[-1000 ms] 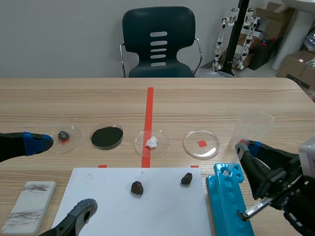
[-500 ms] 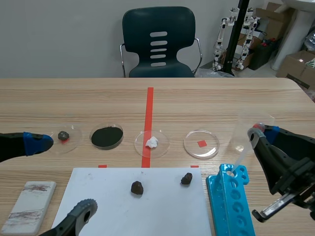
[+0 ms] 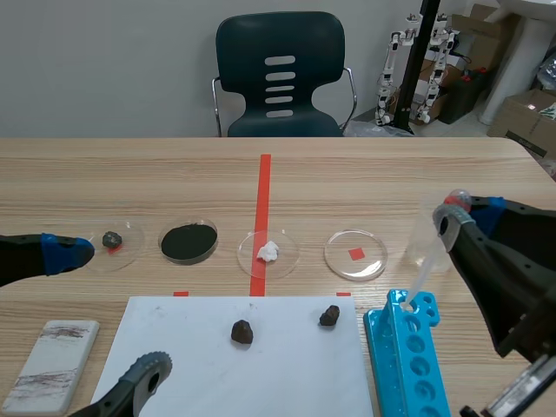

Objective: Pick up the dropper by the top with the right hand

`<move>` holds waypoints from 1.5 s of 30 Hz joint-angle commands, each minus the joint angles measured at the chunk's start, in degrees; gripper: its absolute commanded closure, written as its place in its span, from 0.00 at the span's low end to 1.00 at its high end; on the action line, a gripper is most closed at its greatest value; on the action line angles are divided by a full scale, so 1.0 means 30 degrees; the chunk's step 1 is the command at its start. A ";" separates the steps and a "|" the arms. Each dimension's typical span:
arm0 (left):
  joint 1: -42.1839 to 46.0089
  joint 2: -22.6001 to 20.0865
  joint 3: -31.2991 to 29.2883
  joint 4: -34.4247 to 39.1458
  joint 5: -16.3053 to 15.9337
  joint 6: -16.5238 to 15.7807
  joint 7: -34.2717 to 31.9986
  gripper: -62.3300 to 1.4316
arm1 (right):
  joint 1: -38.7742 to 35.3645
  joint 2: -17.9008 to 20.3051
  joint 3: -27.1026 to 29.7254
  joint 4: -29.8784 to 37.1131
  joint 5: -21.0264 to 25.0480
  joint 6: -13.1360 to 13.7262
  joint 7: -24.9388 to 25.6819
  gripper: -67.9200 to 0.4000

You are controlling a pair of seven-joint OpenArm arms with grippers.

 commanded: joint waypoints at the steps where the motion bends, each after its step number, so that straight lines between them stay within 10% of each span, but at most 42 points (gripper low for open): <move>1: 0.0146 0.0102 0.0022 0.0160 -0.0211 0.0022 -0.0277 0.00 | -0.0335 -0.0044 -0.0036 0.0233 0.0226 -0.0073 0.0350 0.92; 45: 0.0146 0.0102 0.0022 0.0160 -0.0211 0.0022 -0.0277 0.00 | -0.3155 -0.1574 -0.1239 0.2171 -0.1778 -0.0984 -0.0233 0.92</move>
